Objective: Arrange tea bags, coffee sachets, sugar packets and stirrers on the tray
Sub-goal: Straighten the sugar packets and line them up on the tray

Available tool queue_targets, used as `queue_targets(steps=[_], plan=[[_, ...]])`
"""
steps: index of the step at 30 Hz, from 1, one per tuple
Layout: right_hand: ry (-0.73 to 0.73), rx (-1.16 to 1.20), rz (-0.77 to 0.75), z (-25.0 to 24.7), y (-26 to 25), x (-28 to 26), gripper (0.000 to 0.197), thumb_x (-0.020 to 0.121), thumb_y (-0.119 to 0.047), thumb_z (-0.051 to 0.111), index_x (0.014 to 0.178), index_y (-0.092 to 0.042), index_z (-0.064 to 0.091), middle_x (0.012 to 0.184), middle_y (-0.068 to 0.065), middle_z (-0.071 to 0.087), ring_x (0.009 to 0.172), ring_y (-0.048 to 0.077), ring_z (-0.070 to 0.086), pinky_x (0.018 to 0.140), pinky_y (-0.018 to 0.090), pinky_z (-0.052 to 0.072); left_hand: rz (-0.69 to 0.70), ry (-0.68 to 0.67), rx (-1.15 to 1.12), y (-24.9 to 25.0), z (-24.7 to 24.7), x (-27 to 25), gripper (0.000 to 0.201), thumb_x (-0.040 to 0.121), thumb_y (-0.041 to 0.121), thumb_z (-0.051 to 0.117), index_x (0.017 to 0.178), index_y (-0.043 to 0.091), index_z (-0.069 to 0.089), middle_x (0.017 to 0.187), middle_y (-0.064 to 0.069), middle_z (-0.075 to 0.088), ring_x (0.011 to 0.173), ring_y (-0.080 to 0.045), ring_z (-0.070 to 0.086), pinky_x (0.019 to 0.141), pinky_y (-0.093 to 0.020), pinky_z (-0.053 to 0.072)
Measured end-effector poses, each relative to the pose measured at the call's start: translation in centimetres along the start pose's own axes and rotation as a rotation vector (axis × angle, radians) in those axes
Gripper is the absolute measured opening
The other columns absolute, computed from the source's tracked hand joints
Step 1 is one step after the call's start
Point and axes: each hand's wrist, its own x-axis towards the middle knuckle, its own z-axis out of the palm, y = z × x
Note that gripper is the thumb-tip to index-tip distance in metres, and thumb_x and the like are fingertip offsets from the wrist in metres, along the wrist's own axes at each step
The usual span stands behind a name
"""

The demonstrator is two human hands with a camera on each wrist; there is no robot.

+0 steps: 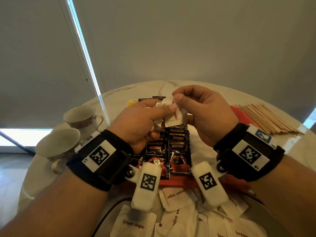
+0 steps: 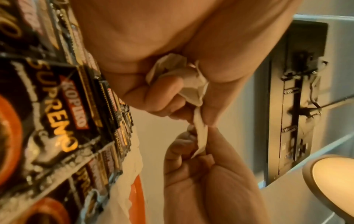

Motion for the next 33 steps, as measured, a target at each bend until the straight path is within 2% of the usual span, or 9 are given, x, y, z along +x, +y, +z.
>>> queue_targets(steps=[3,6,9,15,19,22,25,28,33], plan=[[-0.057,0.024,0.118,0.0,0.2,-0.1,0.03,0.095,-0.02,0.068,0.112,0.004,0.063,0.094,0.012,0.072,0.078,0.022,0.07,0.066,0.036,0.061,0.062,0.064,-0.007,-0.2,-0.1,0.2,0.019,0.091,0.017,0.075,0.108,0.009,0.072,0.075,-0.002,0.07,0.052,-0.01,0.052,0.038,-0.019,0.033],[-0.064,-0.056,0.098,-0.1,0.4,0.0,0.018,0.095,-0.015,0.068,0.103,0.001,0.065,0.086,0.009,0.073,0.075,0.019,0.068,0.061,0.03,0.06,0.085,0.136,0.015,-0.1,-0.3,0.5,0.025,0.09,0.013,0.077,0.115,0.01,0.071,0.074,0.0,0.072,0.054,-0.01,0.055,0.038,-0.02,0.035],[-0.023,-0.125,0.046,-0.5,0.2,0.3,0.009,0.094,-0.013,0.069,0.095,-0.004,0.068,0.083,0.011,0.075,0.074,0.022,0.068,0.064,0.034,0.061,0.076,0.139,0.008,0.1,-0.6,0.8,0.007,0.095,0.017,0.073,0.097,0.011,0.074,0.077,-0.005,0.072,0.051,-0.01,0.049,0.038,-0.02,0.032],[0.072,-0.057,0.069,-0.4,0.2,0.3,0.02,0.094,-0.023,0.07,0.092,-0.003,0.073,0.089,0.015,0.076,0.074,0.029,0.066,0.07,0.042,0.062,0.075,0.168,-0.078,0.0,-0.6,1.0,0.014,0.098,0.018,0.07,0.088,0.009,0.074,0.09,-0.013,0.07,0.05,-0.01,0.044,0.038,-0.019,0.031],[-0.008,-0.066,0.143,-0.7,0.0,0.3,0.018,0.086,-0.012,0.077,0.094,0.002,0.07,0.081,0.012,0.072,0.065,0.017,0.064,0.064,0.033,0.062,0.067,0.198,-0.169,0.2,-1.0,1.3,0.013,0.098,0.022,0.07,0.102,0.009,0.073,0.088,-0.007,0.071,0.048,-0.008,0.048,0.036,-0.018,0.033],[0.088,-0.051,0.101,-0.9,-0.1,0.5,0.013,0.089,-0.014,0.076,0.085,-0.004,0.068,0.076,0.01,0.07,0.063,0.017,0.064,0.061,0.035,0.061,0.053,0.21,-0.179,0.2,-1.1,1.4,0.009,0.098,0.02,0.07,0.101,0.011,0.072,0.083,-0.004,0.073,0.049,-0.008,0.05,0.037,-0.017,0.033],[0.177,-0.004,0.069,-0.7,-0.1,0.6,0.01,0.092,-0.016,0.073,0.092,-0.006,0.071,0.081,0.006,0.071,0.068,0.015,0.065,0.063,0.037,0.062,0.05,0.195,-0.177,0.2,-0.8,1.2,0.006,0.098,0.017,0.069,0.099,0.011,0.072,0.078,-0.003,0.073,0.048,-0.008,0.051,0.037,-0.017,0.033],[0.115,0.023,0.123,-0.4,-0.2,0.5,0.015,0.091,-0.008,0.073,0.104,-0.002,0.069,0.092,0.013,0.074,0.07,0.015,0.069,0.06,0.031,0.059,0.034,0.193,-0.198,0.1,-0.8,1.4,0.008,0.098,0.019,0.07,0.1,0.012,0.073,0.081,-0.004,0.073,0.05,-0.007,0.052,0.038,-0.017,0.034],[0.173,-0.013,0.129,-1.9,-1.1,1.5,0.012,0.089,0.0,0.072,0.098,-0.007,0.068,0.092,0.009,0.073,0.076,0.018,0.069,0.065,0.033,0.061,0.007,0.168,-0.195,-0.2,-1.3,1.8,0.016,0.099,0.028,0.069,0.103,0.013,0.073,0.087,-0.002,0.071,0.055,-0.007,0.051,0.038,-0.017,0.036]])
